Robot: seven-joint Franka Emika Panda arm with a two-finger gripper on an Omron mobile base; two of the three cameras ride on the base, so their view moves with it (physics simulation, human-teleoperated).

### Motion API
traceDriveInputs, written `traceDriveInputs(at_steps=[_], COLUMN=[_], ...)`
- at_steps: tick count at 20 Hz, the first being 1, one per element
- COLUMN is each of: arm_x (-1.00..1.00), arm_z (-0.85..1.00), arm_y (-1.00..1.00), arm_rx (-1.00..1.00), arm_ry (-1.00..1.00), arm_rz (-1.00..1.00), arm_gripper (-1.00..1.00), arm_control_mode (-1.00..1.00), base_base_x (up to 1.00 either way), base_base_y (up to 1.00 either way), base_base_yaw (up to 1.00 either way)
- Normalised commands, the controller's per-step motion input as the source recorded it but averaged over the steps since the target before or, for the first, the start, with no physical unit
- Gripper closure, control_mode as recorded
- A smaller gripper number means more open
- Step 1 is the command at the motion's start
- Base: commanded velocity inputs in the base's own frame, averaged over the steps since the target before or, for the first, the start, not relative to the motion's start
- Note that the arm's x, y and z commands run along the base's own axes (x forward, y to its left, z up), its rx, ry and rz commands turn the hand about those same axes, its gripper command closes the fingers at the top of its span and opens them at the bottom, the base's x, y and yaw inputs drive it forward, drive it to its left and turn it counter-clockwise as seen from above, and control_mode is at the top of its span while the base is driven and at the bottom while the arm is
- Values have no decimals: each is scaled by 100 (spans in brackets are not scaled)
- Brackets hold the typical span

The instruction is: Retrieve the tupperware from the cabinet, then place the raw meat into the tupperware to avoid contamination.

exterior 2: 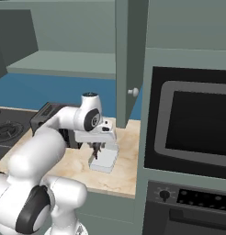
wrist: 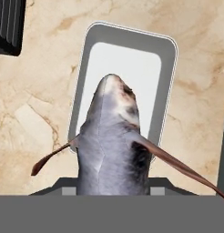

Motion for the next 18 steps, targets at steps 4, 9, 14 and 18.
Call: traceDriveInputs(at_steps=[4,9,14,18], arm_x=[38,5,8,13], arm_z=[-11,-24,-28,-28], arm_y=[-5,-10,-2,0], arm_rx=[4,3,1,0], arm_ry=[-2,2,0,0], arm_rz=[0,0,0,0], arm_gripper=[100,100,100,100], arm_control_mode=[-100,-100,-100,-100], base_base_x=[0,0,0,0], base_base_y=[0,0,0,0], base_base_yaw=[0,0,0,0])
